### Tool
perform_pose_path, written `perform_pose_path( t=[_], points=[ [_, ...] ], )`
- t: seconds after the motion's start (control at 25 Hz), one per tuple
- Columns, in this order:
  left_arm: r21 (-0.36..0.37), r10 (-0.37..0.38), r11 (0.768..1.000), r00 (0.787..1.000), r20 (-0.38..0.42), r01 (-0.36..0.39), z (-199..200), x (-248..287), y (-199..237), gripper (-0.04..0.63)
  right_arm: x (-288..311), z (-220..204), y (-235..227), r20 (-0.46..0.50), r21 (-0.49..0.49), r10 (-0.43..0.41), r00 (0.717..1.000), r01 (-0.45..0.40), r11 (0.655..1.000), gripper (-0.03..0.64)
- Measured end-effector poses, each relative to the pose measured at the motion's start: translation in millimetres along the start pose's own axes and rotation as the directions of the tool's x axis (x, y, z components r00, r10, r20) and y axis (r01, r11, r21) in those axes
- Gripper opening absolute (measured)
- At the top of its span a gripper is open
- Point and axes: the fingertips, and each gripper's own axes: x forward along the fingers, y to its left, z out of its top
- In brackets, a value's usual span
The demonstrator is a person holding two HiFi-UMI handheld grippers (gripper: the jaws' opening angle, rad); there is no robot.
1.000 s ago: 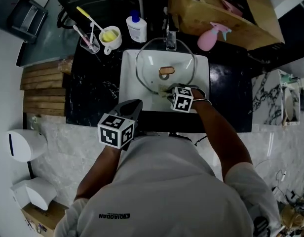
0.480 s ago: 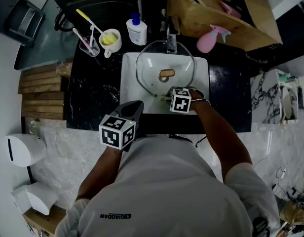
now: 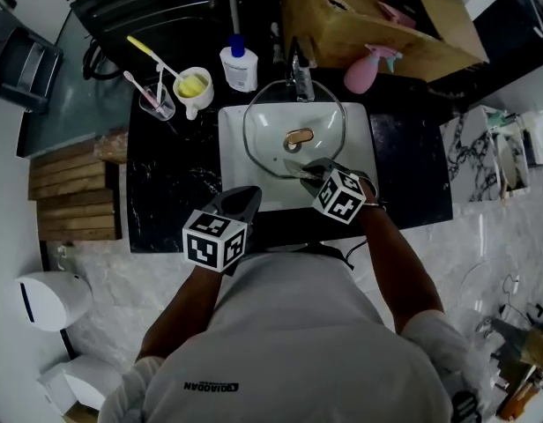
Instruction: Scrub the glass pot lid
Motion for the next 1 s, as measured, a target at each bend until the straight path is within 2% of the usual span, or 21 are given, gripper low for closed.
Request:
perform_pose_path(
  t=[0.08,0.16,0.24,0.32,0.4,0.48,0.56,0.6,0.64,0.72,0.88,1.0],
  points=[
    [0.021,-0.026,0.999,1.0,-0.013,0.026,-2.0,-2.1,1.7,0.015,-21.4,17.2,-3.6,0.086,0.12,-0.102,0.991,0.091,0.989,0.089],
    [0.044,-0.055,0.997,0.998,-0.032,0.056,-6.0,-2.9,1.1,0.015,-40.5,31.6,0.1,0.164,0.24,-0.182,0.969,0.14,0.961,0.089],
    [0.065,-0.09,0.993,0.995,-0.052,0.094,-10.6,-2.1,-3.9,0.015,-58.7,40.4,8.8,0.223,0.343,-0.258,0.94,0.172,0.923,0.089],
    [0.082,-0.128,0.988,0.99,-0.062,0.133,-12.9,-0.5,-11.6,0.015,-78.4,43.6,14.5,0.282,0.454,-0.334,0.9,0.181,0.872,0.091],
    [0.099,-0.157,0.982,0.985,-0.067,0.163,-13.9,-1.3,-19.3,0.015,-97.9,46.4,18.3,0.379,0.592,-0.387,0.841,0.1,0.799,0.091],
    [0.119,-0.175,0.976,0.982,-0.067,0.182,-14.0,-2.6,-26.3,0.015,-119.4,48.9,17.9,0.486,0.714,-0.448,0.75,-0.045,0.699,0.091],
    [0.129,-0.18,0.974,0.982,-0.062,0.187,-13.3,-1.8,-31.8,0.015,-140.1,45.3,12.7,0.54,0.783,-0.521,0.661,-0.166,0.6,0.091],
    [0.126,-0.179,0.975,0.982,-0.058,0.185,-13.0,-1.2,-34.2,0.015,-147.4,43.1,10.8,0.551,0.797,-0.541,0.635,-0.208,0.567,0.091],
    [0.119,-0.176,0.976,0.983,-0.053,0.182,-13.0,-1.3,-36.7,0.015,-152.3,42.4,10.5,0.561,0.801,-0.546,0.623,-0.241,0.548,0.091],
    [0.104,-0.167,0.98,0.985,-0.039,0.17,-13.2,-4.4,-43.8,0.015,-157.3,43.4,15.2,0.576,0.794,-0.526,0.625,-0.276,0.542,0.091],
    [0.093,-0.121,0.989,0.993,0.015,0.119,-12.0,-13.0,-65.0,0.015,-166.9,38.6,34.5,0.563,0.765,-0.477,0.675,-0.209,0.609,0.087],
    [0.071,-0.089,0.994,0.994,0.063,0.084,-12.4,-15.2,-90.6,0.015,-184.8,26.4,47.3,0.565,0.743,-0.455,0.688,-0.186,0.643,0.084]
  ],
)
